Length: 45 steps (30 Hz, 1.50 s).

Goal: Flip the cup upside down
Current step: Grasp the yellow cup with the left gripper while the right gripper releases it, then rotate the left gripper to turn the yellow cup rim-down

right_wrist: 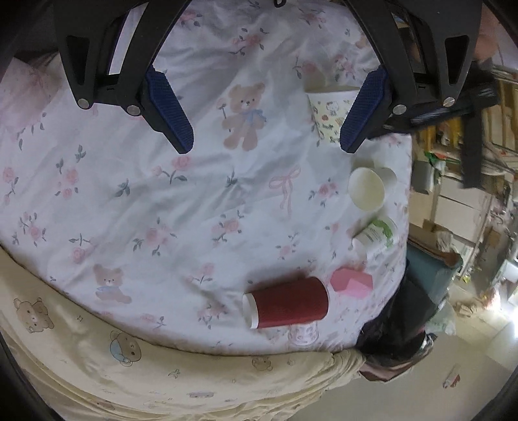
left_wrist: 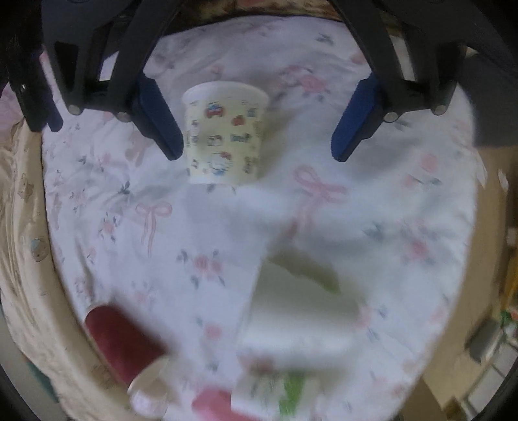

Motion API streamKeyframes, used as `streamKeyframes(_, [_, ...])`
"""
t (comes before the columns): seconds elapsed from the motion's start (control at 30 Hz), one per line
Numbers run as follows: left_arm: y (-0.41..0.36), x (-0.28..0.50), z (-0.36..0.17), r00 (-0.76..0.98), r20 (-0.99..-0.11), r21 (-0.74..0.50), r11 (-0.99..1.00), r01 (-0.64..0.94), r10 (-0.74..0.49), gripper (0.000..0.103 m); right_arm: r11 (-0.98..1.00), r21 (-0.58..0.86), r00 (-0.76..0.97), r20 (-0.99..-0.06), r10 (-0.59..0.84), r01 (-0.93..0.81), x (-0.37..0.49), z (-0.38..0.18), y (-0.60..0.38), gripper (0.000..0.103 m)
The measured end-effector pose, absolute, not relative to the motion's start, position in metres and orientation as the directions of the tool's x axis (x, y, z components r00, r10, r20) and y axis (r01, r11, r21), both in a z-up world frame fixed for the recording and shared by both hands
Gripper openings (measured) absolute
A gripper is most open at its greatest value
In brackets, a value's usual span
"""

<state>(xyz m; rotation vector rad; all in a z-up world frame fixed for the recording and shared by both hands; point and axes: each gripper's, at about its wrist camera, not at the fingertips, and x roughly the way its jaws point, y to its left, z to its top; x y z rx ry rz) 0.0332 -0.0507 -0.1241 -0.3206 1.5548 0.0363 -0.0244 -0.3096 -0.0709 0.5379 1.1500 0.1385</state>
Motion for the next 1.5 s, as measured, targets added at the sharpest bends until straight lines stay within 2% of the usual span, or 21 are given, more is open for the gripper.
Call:
streamKeyframes(0.3, [-0.079, 0.044, -0.155, -0.052, -0.985, -0.150, 0.959, -0.239, -0.166, 0.078, 0.720, 0.634, 0.417, -0.757, 0.503, 0.282, -0.020, -0.085, -0.340, 0.094])
streamKeyframes(0.43, [-0.078, 0.046, -0.162, -0.073, -0.979, -0.165, 0.954, -0.249, -0.189, 0.054, 0.729, 0.627, 0.415, -0.762, 0.498, 0.275, -0.016, -0.084, -0.338, 0.094])
streamKeyframes(0.9, [-0.022, 0.029, -0.078, 0.141, -0.960, -0.259, 0.960, -0.109, -0.242, 0.053, 0.812, 0.560, 0.339, -0.805, 0.487, 0.162, -0.021, -0.087, -0.298, 0.094])
streamKeyframes(1.13, [0.005, 0.029, -0.081, 0.211, -0.942, -0.292, 0.949, -0.122, -0.262, 0.053, 0.853, 0.522, 0.300, -0.817, 0.493, 0.021, -0.028, -0.086, -0.256, 0.094])
streamKeyframes(1.27, [-0.003, 0.030, -0.088, 0.246, -0.935, -0.286, 0.953, -0.101, -0.255, 0.053, 0.831, 0.553, 0.239, -0.801, 0.549, -0.052, -0.033, -0.090, -0.233, 0.094])
streamKeyframes(1.37, [-0.010, 0.031, -0.088, 0.236, -0.914, -0.357, 0.931, -0.081, -0.330, 0.053, 0.806, 0.584, 0.210, -0.780, 0.589, -0.091, -0.039, -0.092, -0.217, 0.094])
streamKeyframes(1.5, [-0.023, 0.029, -0.082, 0.238, -0.905, -0.370, 0.928, -0.033, -0.352, 0.053, 0.780, 0.595, 0.184, -0.759, 0.625, -0.194, -0.040, -0.086, -0.191, 0.094])
